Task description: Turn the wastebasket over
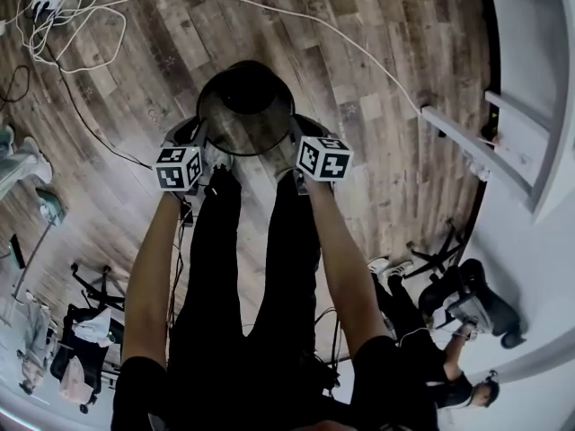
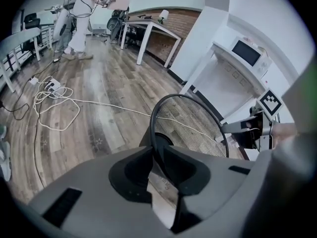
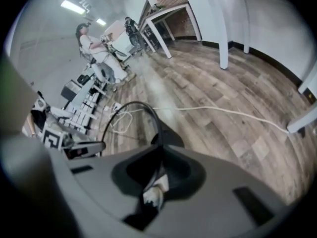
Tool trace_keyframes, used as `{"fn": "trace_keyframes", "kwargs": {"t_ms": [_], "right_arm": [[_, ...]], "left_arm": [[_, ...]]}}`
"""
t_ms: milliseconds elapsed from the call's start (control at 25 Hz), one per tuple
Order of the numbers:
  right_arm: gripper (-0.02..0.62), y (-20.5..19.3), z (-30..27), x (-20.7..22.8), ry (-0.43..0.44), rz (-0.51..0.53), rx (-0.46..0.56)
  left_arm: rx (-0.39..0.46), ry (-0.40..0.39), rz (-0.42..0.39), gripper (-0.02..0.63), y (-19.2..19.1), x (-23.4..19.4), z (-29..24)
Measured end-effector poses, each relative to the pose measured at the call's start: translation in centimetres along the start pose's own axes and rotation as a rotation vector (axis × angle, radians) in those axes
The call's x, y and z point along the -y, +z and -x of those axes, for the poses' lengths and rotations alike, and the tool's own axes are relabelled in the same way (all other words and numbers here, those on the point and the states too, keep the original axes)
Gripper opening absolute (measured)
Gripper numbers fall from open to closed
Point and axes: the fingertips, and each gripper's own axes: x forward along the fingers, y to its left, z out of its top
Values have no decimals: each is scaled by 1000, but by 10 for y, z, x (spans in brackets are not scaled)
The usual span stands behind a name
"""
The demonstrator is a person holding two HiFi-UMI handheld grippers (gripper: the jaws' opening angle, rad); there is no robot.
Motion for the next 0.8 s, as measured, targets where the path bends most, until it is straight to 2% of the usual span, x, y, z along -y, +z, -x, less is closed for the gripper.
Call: {"fn": "trace_keyframes", "kwargs": {"t_ms": [280, 600, 800], "right_arm": [[50, 24, -38, 9, -12, 22, 30], [50, 44, -85, 24, -31, 40, 50], [50, 53, -107, 35, -30, 43, 55]], "left_arm": [[23, 17, -13, 97, 18, -22, -30], [90, 42, -6, 91, 40, -49, -72], [109, 54, 33, 86, 40, -60, -99]]}}
